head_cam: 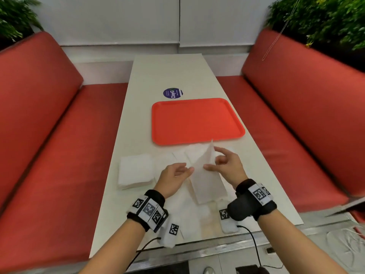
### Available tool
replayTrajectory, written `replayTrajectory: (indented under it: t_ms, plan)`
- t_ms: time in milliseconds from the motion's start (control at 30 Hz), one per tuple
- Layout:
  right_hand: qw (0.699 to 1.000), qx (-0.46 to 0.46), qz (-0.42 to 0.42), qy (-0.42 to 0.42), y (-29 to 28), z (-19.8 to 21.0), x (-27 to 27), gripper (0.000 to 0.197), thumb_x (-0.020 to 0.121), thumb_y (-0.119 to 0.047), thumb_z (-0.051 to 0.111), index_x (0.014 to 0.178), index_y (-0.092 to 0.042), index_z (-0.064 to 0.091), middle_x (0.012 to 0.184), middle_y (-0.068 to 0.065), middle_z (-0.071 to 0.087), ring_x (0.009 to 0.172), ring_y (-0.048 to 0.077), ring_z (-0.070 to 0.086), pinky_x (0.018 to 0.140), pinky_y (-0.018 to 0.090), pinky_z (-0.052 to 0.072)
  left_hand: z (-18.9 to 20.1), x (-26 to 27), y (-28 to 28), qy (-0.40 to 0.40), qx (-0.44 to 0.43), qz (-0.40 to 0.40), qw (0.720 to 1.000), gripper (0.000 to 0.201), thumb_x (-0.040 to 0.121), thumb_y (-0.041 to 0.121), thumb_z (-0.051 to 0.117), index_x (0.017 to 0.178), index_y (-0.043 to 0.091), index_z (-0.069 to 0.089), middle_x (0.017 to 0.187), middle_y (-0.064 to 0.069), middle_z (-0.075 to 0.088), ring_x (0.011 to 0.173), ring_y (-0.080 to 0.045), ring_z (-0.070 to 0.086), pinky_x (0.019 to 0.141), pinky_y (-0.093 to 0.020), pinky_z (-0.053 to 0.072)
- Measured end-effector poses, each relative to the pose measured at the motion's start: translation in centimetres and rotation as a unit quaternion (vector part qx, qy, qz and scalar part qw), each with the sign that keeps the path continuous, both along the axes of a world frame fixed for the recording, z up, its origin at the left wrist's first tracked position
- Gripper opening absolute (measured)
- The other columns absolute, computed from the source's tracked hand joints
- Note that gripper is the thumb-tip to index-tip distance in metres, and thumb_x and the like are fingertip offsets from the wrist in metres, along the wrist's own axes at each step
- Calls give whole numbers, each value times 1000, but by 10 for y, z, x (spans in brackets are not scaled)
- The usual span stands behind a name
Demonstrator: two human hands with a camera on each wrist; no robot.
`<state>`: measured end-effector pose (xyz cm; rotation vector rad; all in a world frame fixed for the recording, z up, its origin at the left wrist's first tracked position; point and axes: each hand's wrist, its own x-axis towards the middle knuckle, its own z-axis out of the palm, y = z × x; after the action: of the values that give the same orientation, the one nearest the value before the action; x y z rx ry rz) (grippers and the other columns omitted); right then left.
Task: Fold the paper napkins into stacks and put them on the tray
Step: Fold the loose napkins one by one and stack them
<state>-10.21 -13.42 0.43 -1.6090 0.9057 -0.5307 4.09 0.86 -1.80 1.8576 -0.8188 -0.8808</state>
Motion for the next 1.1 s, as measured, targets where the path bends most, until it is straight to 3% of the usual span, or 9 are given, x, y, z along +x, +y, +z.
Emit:
replayTrajectory:
  t_ms: [100,200,433,600,733,867,933,1000,1100]
  plan:
    - [993,34,53,-103,3,32,1,60,72,0,82,127,-12,59,73,9,73,71,17,69,72,30,58,8,-6,-5,45,-26,-1,999,53,88,60,57,98,10,71,97,3,72,92,-14,66,95,-44,52]
    - [987,66,58,-134,1,46,0,50,74,-5,80,121,-7,63,99,15,75,90,28,73,81,39,60,19,-6,-6,126,-95,57,986,44,91,46,62,98,4,73,102,-10,74,98,-24,70,89,-40,56]
    - [995,50,60,-57,-4,21,-6,26,81,-20,78,89,4,75,92,17,75,83,28,71,74,36,56,29,-2,7,140,-157,134,968,25,81,18,77,91,-5,73,71,-9,68,62,-14,60,62,-22,51]
    - [989,74,91,-89,5,18,1,23,88,-14,70,96,7,72,88,16,74,74,18,70,64,27,53,29,-2,14,167,-195,179,950,21,79,10,79,92,-4,71,83,-13,74,73,-21,65,69,-28,55]
    - [974,143,90,-152,7,21,5,23,90,-6,64,113,-6,68,94,18,74,81,25,72,67,33,57,44,-1,20,141,-247,161,945,13,83,0,72,95,2,74,88,-10,76,76,-16,68,66,-24,54]
    - [972,116,96,-178,8,21,8,29,72,-10,80,91,5,65,75,11,64,59,24,57,49,26,40,55,1,28,126,-275,127,945,17,86,-9,62,89,4,73,86,-8,74,79,-16,66,69,-25,54]
    - [965,105,130,-201,10,25,7,8,76,-1,65,71,-6,64,71,7,59,54,19,52,46,21,37,59,2,32,106,-274,110,950,25,87,-12,55,79,5,71,79,-3,69,77,-14,61,68,-22,50]
    - [970,67,143,-186,11,29,7,34,81,12,47,63,-13,62,71,8,55,50,14,45,45,19,33,62,3,34,91,-274,97,952,29,87,-14,49,72,5,65,75,-1,62,78,-14,56,69,-23,47]
    - [975,20,157,-157,17,40,10,43,76,27,28,62,-4,54,64,7,48,39,0,32,42,9,25,66,2,37,86,-283,100,950,27,85,-15,43,71,1,60,73,-2,57,77,-16,53,70,-25,46]
